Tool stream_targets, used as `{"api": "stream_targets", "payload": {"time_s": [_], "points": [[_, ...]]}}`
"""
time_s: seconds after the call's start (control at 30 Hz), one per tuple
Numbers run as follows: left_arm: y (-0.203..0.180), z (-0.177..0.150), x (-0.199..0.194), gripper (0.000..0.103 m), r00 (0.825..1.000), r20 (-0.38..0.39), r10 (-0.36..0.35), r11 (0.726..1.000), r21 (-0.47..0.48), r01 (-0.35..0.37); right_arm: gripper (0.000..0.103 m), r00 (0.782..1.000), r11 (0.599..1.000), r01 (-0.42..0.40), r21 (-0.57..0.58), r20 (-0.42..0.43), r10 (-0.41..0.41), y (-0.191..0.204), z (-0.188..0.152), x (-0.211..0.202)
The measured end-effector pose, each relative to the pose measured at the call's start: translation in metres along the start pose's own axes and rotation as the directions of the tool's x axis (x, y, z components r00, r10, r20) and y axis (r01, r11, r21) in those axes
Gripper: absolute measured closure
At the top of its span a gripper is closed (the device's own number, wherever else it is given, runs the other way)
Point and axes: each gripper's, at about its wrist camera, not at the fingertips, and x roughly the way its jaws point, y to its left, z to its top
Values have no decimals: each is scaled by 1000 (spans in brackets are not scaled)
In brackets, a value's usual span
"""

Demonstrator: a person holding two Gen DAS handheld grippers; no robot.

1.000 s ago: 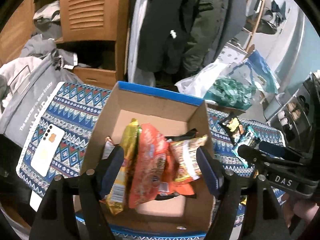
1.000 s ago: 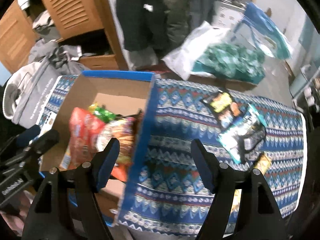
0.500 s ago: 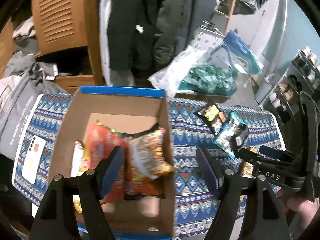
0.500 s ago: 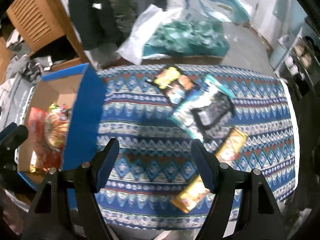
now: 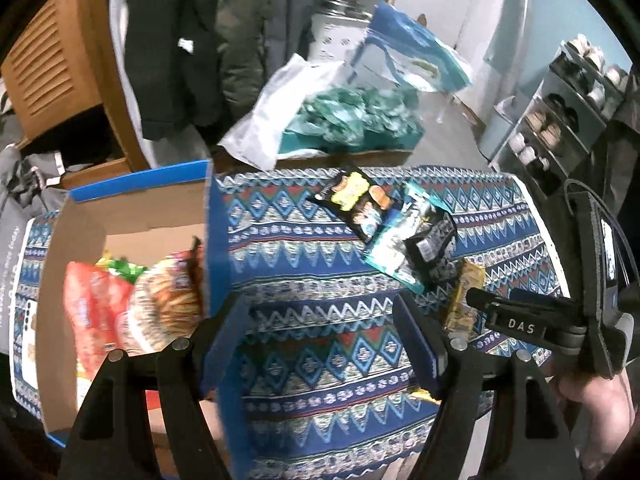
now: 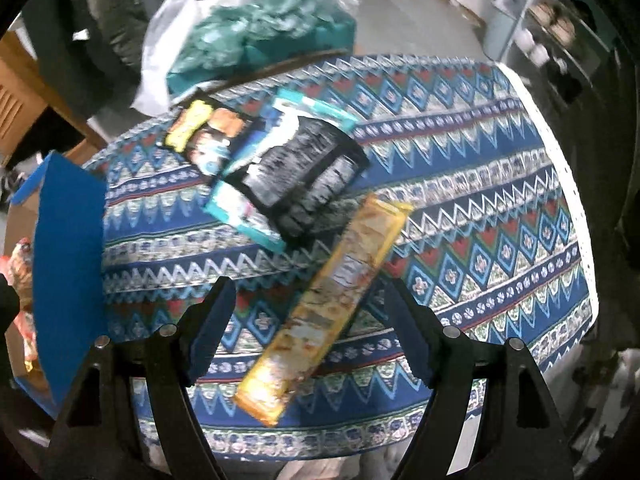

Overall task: Organize snacks
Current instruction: 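Move both tools back to the snacks on the tablecloth, then grasp the yellow biscuit stick pack with the right tool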

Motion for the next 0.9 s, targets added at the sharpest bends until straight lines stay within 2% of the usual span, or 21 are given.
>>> {"api": "stream_targets", "payload": {"time_s": [0.13,0.5,0.7,0.8,0.83,0.9], "points": [[-13,-1,18,27,1000,-15,5,1000,17,-5,26,1000,1000,13,26,-29,-12,-12,-2,14],[-31,-18,75,27,995,-99,20,998,65,-13,26,992,993,-25,119,-120,39,-20,-9,60],[-35,-27,102,27,989,-144,12,998,59,-4,27,990,991,2,131,-142,17,-18,-18,81],[-38,-30,111,27,988,-157,11,998,65,-1,38,991,993,10,114,-131,5,-20,-20,83],[-39,-30,115,27,987,-162,12,998,69,-1,54,992,995,6,104,-123,6,-20,-20,81],[-42,-30,120,27,986,-169,9,997,71,3,58,993,996,1,86,-120,9,-23,-19,78]]}}
